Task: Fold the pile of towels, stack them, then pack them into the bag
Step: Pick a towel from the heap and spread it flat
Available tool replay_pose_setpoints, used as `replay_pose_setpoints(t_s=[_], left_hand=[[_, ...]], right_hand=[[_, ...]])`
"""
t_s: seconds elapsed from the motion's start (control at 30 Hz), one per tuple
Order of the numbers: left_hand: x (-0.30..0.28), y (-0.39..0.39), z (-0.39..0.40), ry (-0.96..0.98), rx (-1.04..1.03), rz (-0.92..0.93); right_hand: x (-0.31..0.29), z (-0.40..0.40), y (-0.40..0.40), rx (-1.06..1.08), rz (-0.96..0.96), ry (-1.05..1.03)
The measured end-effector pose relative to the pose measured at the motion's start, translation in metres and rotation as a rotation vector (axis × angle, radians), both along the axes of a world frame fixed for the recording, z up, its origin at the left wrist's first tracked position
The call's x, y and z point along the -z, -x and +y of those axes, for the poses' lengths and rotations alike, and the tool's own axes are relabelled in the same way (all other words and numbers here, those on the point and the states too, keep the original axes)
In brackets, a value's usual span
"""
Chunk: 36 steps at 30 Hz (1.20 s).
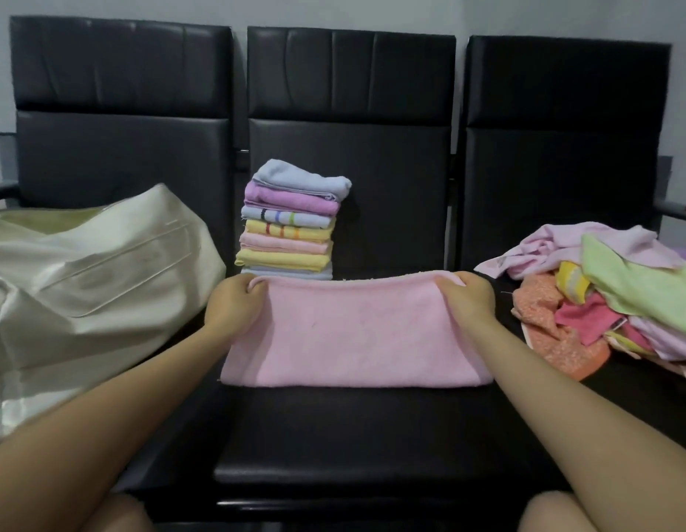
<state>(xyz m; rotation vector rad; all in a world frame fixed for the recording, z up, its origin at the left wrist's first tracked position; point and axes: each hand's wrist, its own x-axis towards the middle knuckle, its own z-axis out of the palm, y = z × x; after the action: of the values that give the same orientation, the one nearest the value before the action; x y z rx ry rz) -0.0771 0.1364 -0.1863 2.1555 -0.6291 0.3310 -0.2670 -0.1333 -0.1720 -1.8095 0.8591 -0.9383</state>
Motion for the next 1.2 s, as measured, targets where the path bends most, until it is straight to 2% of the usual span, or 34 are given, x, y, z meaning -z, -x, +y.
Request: replay_pose_setpoints(t_s=[0.07, 0.23, 0.33, 0.4, 0.53, 0.67, 0.83, 0.93, 1.07, 1.2], left_hand=[[0.006, -0.012, -0.008, -0.057, -0.018, 0.010], [0.033, -0.039, -0.020, -0.318, -0.013, 0.059], [0.038, -0.048, -0.026, -0.459, -0.022, 0.014], [0.038, -0.051, -0.027, -0.483, -0.028, 0.005], [0.038, -0.043, -0.025, -0.458, -0.063, -0.002], [0.031, -0.014, -0.027, -0.414, -0.057, -0.115], [0.019, 0.041, -0.049, -0.251, 0.203, -0.221], [0.017, 0.070, -0.061, -0.381, 0.375, -0.212], [0.032, 0.083, -0.072, -0.766, 0.343, -0.268], [0.029, 0.079, -0.079, -0.824, 0.318, -0.303]], right_hand=[[0.006, -0.007, -0.012, 0.034, 0.051, 0.055], [0.037, -0.033, -0.025, 0.007, 0.427, 0.247], [0.045, -0.041, -0.026, 0.009, 0.486, 0.314], [0.046, -0.041, -0.026, 0.001, 0.468, 0.319], [0.043, -0.037, -0.020, 0.006, 0.401, 0.229], [0.030, -0.029, -0.005, 0.005, 0.263, -0.015], [0.017, -0.019, 0.016, 0.008, 0.226, -0.310], [0.015, -0.016, 0.027, 0.011, 0.264, -0.324], [0.012, -0.010, 0.040, -0.073, 0.334, -0.353], [0.012, -0.002, 0.040, -0.159, 0.348, -0.360]])
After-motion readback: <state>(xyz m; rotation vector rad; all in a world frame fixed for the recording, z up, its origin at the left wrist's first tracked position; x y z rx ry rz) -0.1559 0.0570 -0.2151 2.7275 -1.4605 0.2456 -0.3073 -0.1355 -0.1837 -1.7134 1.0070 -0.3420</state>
